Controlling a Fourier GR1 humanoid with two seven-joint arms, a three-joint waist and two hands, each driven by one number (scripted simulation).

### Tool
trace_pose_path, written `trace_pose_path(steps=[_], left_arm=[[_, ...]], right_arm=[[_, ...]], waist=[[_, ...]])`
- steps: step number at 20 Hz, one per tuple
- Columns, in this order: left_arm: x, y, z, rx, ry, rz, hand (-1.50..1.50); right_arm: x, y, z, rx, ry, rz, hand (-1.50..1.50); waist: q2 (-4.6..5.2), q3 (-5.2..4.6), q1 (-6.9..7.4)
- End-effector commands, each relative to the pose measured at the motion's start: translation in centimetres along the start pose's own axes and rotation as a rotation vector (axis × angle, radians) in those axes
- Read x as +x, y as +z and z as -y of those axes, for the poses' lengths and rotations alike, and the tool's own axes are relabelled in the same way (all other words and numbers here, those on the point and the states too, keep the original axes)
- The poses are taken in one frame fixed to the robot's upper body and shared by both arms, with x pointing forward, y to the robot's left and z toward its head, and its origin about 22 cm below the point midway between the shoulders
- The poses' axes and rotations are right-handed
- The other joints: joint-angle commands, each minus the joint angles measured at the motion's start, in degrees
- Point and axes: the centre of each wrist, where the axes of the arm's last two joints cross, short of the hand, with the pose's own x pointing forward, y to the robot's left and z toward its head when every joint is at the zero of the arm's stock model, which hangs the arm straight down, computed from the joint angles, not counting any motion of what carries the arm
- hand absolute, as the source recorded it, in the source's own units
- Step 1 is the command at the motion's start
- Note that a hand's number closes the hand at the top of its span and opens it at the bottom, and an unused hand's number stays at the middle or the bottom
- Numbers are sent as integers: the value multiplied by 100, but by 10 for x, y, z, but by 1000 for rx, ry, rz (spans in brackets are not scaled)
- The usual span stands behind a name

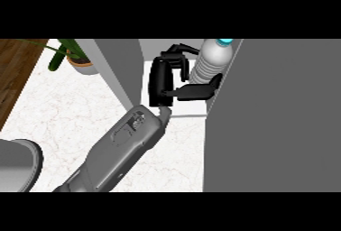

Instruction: Pick up the bottled water, place it into the cabinet and close the cabinet

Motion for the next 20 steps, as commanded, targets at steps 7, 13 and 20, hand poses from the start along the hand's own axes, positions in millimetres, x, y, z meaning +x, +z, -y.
trace_pose_path(steps=[7, 13, 20], left_arm=[[-29, -22, -17, 104, -36, -49, 150], [-31, -47, -25, 133, -49, -35, 150], [-53, -52, -39, 85, -301, -8, 150]], right_arm=[[17, -12, -3, -4, -53, 71, -150], [20, -6, 6, 5, -57, 69, -150], [12, -7, 4, 17, -68, 86, -150]], waist=[[34, -3, -70], [28, -1, -77], [44, 2, -116]])
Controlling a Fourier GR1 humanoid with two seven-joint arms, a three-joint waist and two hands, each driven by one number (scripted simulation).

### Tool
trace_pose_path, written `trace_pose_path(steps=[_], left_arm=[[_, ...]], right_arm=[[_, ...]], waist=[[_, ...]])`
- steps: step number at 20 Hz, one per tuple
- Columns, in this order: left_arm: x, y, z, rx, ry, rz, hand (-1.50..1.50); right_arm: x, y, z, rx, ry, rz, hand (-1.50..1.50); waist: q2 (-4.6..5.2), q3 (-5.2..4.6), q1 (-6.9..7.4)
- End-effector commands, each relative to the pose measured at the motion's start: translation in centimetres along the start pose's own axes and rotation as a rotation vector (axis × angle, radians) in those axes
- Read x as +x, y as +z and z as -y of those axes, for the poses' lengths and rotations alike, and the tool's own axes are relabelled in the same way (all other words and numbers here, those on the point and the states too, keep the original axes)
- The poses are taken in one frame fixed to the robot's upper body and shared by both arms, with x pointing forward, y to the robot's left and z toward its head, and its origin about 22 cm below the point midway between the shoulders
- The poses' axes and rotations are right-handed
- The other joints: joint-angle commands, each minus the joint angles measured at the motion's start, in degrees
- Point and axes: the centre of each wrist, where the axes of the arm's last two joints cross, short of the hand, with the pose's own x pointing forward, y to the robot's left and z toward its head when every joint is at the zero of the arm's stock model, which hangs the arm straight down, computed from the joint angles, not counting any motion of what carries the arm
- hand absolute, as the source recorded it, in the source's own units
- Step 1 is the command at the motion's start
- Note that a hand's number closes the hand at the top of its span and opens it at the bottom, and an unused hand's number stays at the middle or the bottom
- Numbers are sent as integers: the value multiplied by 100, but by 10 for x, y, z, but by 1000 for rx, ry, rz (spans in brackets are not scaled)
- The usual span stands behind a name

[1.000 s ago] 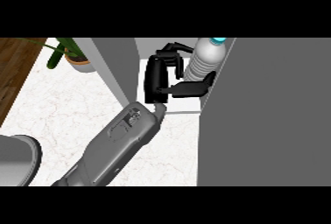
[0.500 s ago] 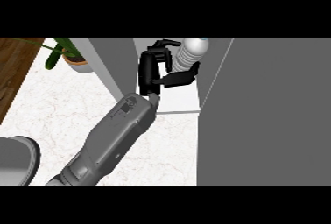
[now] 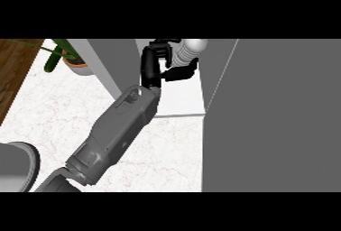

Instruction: Pick up the bottled water, place it into the cabinet and close the cabinet

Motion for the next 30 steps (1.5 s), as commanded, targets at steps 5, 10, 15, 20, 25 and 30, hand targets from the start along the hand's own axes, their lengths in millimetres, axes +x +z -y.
trace_pose_path(steps=[5, 10, 15, 20, 25, 30], left_arm=[[-6, -16, -3, -21, -151, -8, -150], [-4, -26, -10, -22, -177, -15, -150], [-2, -24, -4, -27, -101, -11, -150], [21, -34, 4, -83, 43, 73, -150], [26, -36, 2, -166, 155, 84, -150], [26, -9, 15, -185, 203, 47, -150]], right_arm=[[13, -10, -5, 38, -51, 78, -150], [24, -15, -7, 30, -30, 71, -150], [25, -17, -10, 50, -29, 69, -150], [11, -16, -12, 23, -31, 62, -150], [17, -11, -9, 1, -18, 83, -150], [20, -19, -13, 35, -43, 74, -150]], waist=[[57, -1, -171], [45, -5, -45], [27, -6, -122], [-22, -3, 19], [-68, -1, 122], [-107, 0, 124]])
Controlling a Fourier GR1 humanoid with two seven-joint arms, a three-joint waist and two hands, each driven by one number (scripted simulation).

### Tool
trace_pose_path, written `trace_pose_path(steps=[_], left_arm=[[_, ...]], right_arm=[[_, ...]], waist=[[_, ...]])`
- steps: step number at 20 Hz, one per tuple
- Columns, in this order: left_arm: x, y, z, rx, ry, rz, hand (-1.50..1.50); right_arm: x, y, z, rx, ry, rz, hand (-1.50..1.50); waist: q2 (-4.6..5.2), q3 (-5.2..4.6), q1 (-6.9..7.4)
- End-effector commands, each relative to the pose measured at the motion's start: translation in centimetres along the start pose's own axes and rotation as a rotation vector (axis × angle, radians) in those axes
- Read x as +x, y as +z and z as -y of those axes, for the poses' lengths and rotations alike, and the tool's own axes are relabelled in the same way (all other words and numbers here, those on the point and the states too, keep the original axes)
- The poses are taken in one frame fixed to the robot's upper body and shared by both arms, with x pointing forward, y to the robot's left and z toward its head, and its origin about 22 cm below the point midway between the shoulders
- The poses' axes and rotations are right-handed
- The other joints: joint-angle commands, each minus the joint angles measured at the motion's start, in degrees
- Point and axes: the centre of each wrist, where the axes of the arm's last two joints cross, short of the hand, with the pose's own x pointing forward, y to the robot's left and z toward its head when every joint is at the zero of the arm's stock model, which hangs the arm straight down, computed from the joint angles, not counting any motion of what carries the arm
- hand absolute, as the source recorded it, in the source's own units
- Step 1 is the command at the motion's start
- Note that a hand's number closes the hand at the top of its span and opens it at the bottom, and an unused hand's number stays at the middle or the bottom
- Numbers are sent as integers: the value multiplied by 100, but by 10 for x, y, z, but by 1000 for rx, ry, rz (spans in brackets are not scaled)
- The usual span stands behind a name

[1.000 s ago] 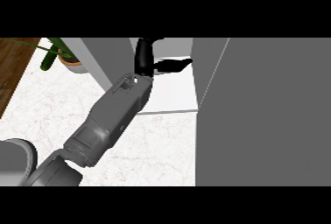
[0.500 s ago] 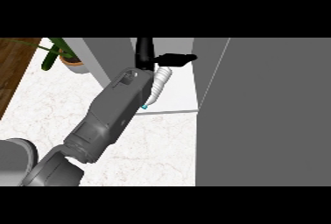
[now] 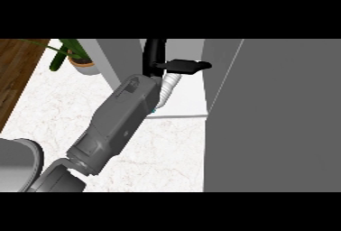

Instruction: Pick up the bottled water, place it into the cabinet and close the cabinet

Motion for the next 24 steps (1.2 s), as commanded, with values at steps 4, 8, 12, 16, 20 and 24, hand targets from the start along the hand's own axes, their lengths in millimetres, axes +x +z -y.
trace_pose_path(steps=[4, 8, 12, 16, 20, 24], left_arm=[[-2, 39, 11, -75, 95, -20, -150], [-6, 72, 11, -97, 144, -46, -150], [-1, 98, 14, -96, 164, -20, -150], [19, 115, 4, -142, 206, -34, -150], [16, 149, -18, -117, 223, -62, -150], [17, 175, -31, -111, 239, -50, -150]], right_arm=[[26, -8, -14, 0, 16, 15, -150], [22, -5, -14, 12, 8, 26, -150], [26, -10, -20, 13, 20, 17, -150], [30, -13, -23, -11, 9, 19, -150], [32, -16, -14, 30, 37, 28, -150], [32, -28, -22, 201, 3, -37, 150]], waist=[[-70, 0, 191], [-79, 1, 227], [-61, 1, 241], [-44, 0, 246], [-24, 0, 234], [-5, -7, 286]])
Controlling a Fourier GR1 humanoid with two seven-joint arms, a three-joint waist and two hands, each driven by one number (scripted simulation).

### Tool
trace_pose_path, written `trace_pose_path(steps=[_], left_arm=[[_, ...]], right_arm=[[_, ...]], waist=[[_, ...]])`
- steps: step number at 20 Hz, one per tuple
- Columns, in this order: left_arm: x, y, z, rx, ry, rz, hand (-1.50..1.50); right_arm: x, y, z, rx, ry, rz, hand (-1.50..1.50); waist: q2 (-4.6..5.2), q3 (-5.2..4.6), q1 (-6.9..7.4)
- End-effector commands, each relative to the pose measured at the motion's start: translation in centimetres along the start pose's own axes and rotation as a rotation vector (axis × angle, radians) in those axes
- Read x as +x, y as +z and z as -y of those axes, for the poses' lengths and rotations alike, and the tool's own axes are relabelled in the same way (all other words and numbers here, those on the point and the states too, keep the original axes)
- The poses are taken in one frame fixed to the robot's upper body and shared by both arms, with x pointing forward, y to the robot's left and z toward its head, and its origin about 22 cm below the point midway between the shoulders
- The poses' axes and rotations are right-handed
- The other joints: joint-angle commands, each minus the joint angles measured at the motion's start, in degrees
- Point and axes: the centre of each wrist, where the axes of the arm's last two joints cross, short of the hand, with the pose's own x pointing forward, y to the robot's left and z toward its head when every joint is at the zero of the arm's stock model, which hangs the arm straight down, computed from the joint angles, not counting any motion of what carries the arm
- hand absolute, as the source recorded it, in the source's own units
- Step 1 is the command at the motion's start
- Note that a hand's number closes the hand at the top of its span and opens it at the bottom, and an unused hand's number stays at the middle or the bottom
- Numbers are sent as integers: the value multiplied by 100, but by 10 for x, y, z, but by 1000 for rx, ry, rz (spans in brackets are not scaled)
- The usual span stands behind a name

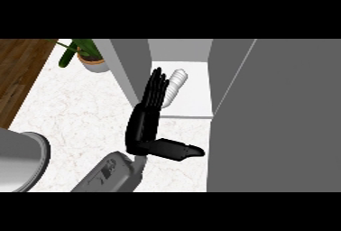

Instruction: Pick up the bottled water, place it into the cabinet and close the cabinet

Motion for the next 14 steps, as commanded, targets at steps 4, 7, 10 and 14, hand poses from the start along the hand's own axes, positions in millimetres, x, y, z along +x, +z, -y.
trace_pose_path(steps=[4, 7, 10, 14], left_arm=[[24, 40, -21, 37, 3, -1, -150], [38, 50, -27, 47, 14, 7, -150], [34, 74, -35, 63, 11, 6, -150], [46, 86, -45, 74, 2, 18, -150]], right_arm=[[33, -15, -24, 266, 13, -28, 150], [39, -21, -35, 318, 2, -36, 150], [43, -26, -46, 354, -13, -47, 150], [37, -34, -54, 396, -40, -59, 150]], waist=[[-10, -1, -38], [-12, -3, -64], [-2, -11, -59], [7, -9, -39]])
